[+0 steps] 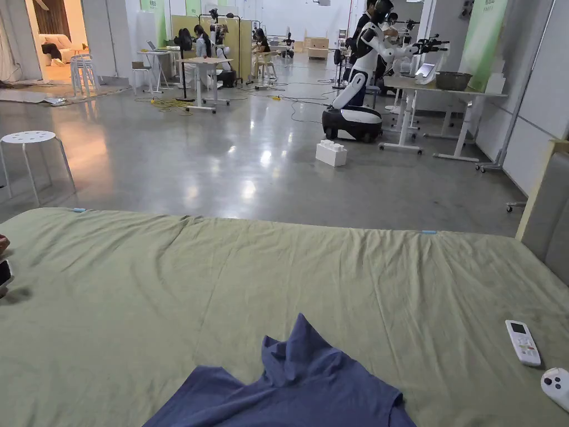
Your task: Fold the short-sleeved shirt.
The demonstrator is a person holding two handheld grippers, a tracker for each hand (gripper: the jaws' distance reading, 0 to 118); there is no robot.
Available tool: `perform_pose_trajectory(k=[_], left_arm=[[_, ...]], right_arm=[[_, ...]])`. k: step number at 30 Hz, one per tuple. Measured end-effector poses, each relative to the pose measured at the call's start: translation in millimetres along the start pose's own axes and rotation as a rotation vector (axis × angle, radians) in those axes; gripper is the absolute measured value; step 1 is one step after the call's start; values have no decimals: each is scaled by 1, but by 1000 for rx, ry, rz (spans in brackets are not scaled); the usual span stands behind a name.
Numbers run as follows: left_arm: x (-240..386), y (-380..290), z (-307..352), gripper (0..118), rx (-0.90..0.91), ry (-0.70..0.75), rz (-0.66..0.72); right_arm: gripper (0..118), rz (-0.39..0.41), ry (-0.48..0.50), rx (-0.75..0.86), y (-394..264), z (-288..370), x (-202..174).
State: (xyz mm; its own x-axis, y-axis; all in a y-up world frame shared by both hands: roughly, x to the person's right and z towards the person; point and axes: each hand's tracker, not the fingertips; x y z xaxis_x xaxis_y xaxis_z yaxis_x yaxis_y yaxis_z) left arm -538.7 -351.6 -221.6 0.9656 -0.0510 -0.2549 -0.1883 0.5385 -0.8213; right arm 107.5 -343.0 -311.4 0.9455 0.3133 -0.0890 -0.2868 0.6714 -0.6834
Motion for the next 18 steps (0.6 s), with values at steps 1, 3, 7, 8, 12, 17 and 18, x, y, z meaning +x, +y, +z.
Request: perform_pose_trajectory(k=[1,3,7,8,12,17,18], left_arm=[[-4,-2,-14,24,-5,10,0],[-7,-1,-17,41,-17,76,-11],[-4,7,-6,71,89,129,-4],[-1,12,-1,71,126,121,1],[40,28,41,71,289,61,24],[80,49,61,71,536,-13,90],[89,52,67,70,572,-22,95]], right_arm=[[19,6,-6,8,1,2,-2],[55,17,-26,24,5,7,-5],[86,24,-38,146,24,27,-19],[87,16,-22,178,32,31,-25],[93,-61,46,316,61,47,-46],[93,-152,75,502,92,70,-75],[91,-171,82,517,95,74,-79]])
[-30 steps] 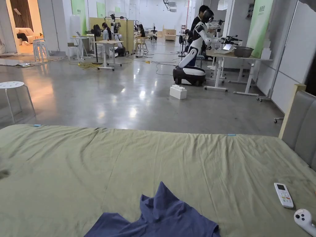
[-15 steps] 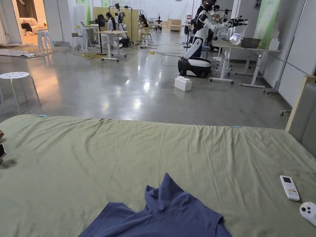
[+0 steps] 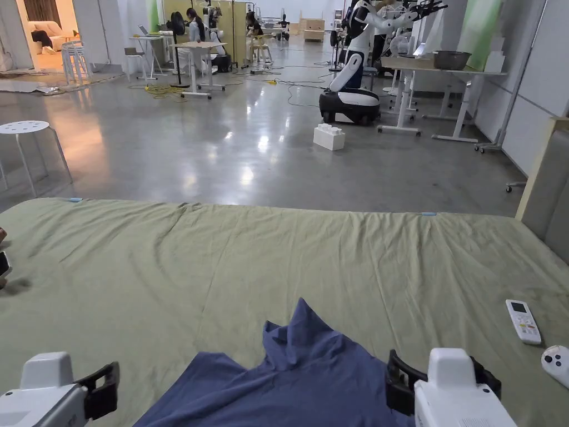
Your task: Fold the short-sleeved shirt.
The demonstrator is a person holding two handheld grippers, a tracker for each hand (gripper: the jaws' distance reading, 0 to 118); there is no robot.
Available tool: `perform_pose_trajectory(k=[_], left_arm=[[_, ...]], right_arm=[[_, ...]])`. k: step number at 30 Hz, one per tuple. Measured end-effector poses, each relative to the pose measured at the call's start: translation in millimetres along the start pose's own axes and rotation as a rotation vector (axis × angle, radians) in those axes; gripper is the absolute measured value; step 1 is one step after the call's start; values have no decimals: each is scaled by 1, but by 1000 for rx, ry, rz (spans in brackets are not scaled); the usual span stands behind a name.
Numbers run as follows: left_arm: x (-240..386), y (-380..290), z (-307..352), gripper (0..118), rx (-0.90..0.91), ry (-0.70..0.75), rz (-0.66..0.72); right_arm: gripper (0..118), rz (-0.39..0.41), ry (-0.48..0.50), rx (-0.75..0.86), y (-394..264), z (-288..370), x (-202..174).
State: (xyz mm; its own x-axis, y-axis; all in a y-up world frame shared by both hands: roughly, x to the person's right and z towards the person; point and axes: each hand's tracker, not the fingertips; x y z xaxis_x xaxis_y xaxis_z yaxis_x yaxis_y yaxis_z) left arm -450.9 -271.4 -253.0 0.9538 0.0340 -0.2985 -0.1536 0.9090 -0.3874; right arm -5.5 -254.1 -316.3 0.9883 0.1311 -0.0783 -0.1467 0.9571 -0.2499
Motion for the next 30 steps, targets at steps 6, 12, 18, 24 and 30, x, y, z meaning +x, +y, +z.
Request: perform_pose_trajectory(k=[6,12,18,24,30], left_arm=[[54,19,18,16,201,-18,-90],[78,27,25,3,242,-30,-105],[73,26,22,1,205,-29,-136],[35,19,6,1,-1,-58,-123],[-39,-7,-19,1,-282,9,-19]], right_arm=[[19,-29,-3,146,20,11,-20],[1,-6,-10,202,29,16,-23],[0,13,3,214,31,16,-24],[0,28,22,183,28,8,-29],[0,43,56,104,16,-9,-39]])
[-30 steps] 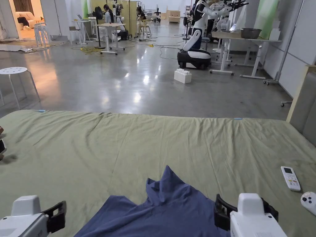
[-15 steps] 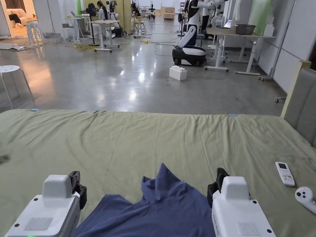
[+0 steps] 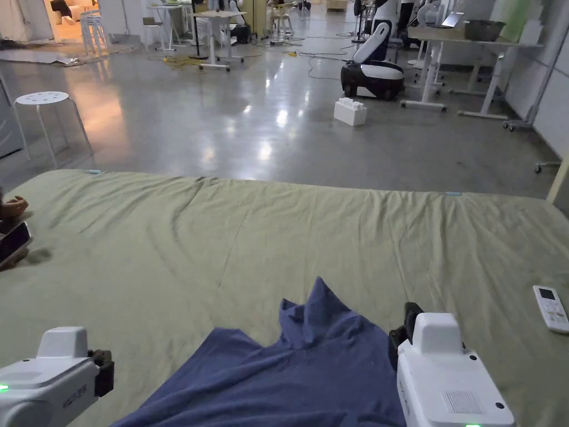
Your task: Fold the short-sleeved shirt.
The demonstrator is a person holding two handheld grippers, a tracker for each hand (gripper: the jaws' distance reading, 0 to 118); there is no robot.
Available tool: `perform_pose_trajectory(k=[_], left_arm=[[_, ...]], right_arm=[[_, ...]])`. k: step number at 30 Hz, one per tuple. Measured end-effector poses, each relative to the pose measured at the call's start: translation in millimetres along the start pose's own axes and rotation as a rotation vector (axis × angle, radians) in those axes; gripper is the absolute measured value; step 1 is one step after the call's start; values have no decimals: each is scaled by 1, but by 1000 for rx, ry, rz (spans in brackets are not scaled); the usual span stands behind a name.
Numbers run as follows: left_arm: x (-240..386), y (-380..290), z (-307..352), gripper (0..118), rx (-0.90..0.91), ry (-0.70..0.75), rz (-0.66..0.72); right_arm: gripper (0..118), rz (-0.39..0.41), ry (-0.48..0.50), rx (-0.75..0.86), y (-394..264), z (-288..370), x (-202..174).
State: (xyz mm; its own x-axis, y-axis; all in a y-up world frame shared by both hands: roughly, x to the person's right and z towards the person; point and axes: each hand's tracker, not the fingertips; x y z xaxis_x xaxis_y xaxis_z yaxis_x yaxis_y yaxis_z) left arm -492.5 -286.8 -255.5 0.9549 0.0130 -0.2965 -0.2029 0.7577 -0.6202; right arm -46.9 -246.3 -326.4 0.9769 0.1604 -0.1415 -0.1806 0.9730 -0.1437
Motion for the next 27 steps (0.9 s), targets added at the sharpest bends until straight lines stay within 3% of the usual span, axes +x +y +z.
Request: perform_pose_trajectory(k=[3,5,8,9,20,27], left_arm=[[-35,-16,-17,4,-127,31,40],[-53,-26,-29,22,-228,50,65],[-74,-39,-44,69,-328,45,107],[-77,-43,-47,77,-351,51,115],[-80,-74,-83,76,-438,121,134],[-49,-75,-75,34,-423,126,80]], right_arm=[[0,2,16,-41,-7,-9,-5],[0,4,25,-60,-12,-15,-8],[0,14,32,-92,-19,-22,-12],[0,16,36,-100,-21,-24,-13],[0,36,37,-159,-34,-37,-20],[0,25,34,-195,-44,-47,-21]])
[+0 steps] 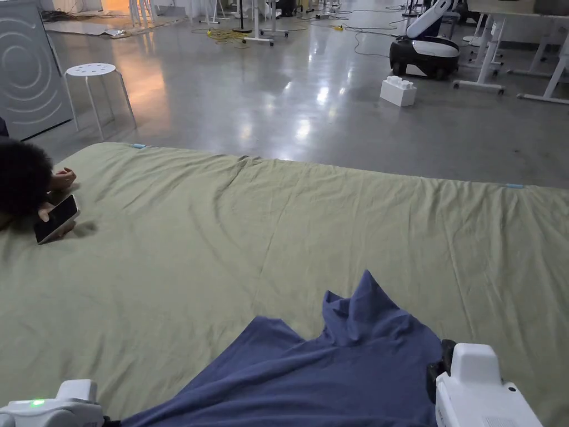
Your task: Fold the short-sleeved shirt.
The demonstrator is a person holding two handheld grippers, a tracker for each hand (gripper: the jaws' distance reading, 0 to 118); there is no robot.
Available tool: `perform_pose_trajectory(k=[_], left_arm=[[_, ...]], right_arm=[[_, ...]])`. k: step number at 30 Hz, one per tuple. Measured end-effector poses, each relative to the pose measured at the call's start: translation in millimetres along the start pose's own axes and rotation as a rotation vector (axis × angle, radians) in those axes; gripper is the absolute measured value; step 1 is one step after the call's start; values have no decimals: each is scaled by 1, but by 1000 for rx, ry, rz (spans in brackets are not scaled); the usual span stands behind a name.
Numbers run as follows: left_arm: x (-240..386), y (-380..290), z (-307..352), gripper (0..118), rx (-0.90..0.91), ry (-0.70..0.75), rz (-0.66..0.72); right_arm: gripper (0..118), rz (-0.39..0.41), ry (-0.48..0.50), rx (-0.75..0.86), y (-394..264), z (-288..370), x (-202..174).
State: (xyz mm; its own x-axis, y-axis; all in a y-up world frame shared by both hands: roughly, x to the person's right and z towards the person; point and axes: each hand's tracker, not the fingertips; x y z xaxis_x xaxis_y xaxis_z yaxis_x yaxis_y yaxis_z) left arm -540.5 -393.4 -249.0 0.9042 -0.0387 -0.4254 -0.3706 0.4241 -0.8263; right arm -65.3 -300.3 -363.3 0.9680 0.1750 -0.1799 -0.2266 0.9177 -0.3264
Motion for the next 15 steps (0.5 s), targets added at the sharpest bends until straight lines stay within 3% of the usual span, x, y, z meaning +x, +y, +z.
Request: perform_pose_trajectory(k=[1,3,6,8,9,11,12,15], left_arm=[[4,-1,0,19,1,5,-17],[8,0,0,8,-1,10,-51],[1,2,4,6,11,4,-63],[-7,1,10,5,63,-34,27],[-8,1,13,5,76,-44,43],[-8,0,26,5,118,-40,29],[-7,0,29,5,126,-44,28],[-5,0,40,5,178,-52,30]], right_arm=[[0,-2,4,-6,0,-1,-1],[0,-2,11,-27,0,-8,-1],[0,-22,54,-102,0,-32,8],[4,-7,70,-152,6,-56,15],[15,-14,85,-183,10,-64,18],[61,-13,121,-286,20,-97,24],[74,-7,133,-308,24,-110,25],[78,54,176,-362,30,-156,28]])
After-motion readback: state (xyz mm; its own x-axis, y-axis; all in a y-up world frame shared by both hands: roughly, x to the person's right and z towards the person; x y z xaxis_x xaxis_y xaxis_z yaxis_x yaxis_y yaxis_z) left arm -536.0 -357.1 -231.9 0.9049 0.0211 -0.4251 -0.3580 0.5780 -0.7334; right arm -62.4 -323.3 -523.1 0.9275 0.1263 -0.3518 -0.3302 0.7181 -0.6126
